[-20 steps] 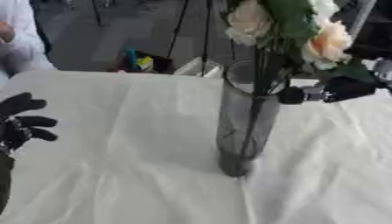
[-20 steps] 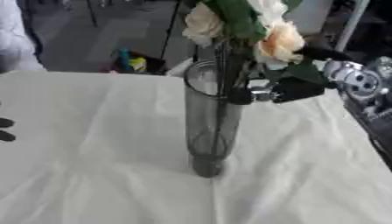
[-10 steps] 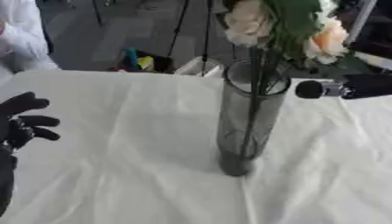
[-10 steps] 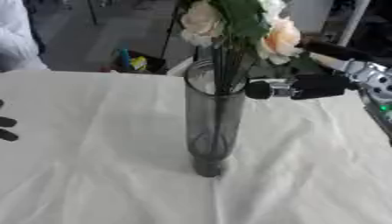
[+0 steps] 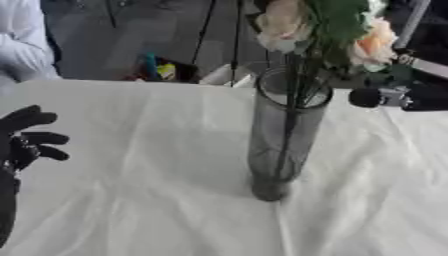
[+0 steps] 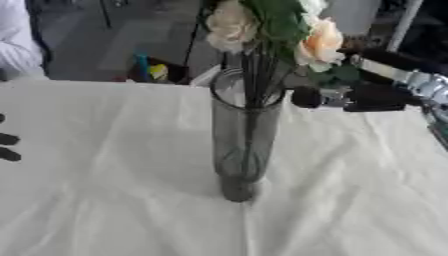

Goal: Arrange flowers into the vase.

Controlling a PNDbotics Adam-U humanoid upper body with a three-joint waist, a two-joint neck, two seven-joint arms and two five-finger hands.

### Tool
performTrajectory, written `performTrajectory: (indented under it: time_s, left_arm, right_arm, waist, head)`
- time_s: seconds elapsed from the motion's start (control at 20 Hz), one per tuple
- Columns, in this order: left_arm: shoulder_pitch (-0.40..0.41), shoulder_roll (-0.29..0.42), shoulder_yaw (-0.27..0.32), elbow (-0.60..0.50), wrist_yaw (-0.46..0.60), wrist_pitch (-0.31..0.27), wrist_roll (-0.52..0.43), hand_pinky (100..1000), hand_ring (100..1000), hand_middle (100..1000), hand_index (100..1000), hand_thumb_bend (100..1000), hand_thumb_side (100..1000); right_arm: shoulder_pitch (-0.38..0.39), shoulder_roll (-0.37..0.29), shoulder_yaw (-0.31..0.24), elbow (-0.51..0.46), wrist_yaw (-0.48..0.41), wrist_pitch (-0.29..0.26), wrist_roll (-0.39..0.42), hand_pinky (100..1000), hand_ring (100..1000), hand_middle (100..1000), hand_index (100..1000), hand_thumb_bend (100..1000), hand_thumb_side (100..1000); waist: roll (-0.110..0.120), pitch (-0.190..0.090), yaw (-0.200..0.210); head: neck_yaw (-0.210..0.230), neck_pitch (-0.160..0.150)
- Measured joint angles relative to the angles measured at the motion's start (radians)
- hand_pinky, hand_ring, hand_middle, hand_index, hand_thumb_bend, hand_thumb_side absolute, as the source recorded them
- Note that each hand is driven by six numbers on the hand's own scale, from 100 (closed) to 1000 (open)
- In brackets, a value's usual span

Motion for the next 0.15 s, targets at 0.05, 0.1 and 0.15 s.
performTrajectory:
  time_s: [0.05,0.1,0.15]
  left_arm:
    - [0.0,0.0,0.0,0.0,0.0,-0.001,0.001,552,651,731,861,100,1000]
    - [0.0,0.0,0.0,0.0,0.0,-0.001,0.002,552,651,731,861,100,1000]
    - [0.0,0.0,0.0,0.0,0.0,-0.002,0.002,552,651,731,861,100,1000]
  right_arm:
    - [0.006,0.002,-0.012,-0.009,-0.003,0.005,-0.027,816,746,754,921,548,1000]
    - [0.011,0.01,-0.023,-0.019,-0.007,0.013,-0.059,811,731,732,895,481,1000]
    - [0.017,0.02,-0.034,-0.031,-0.011,0.023,-0.096,809,724,722,884,451,1000]
  waist:
    - [0.0,0.0,0.0]
    - [0.0,0.0,0.0]
    - [0.0,0.0,0.0]
  head:
    - [0.001,0.0]
    - [0.002,0.0]
    - [0.004,0.0]
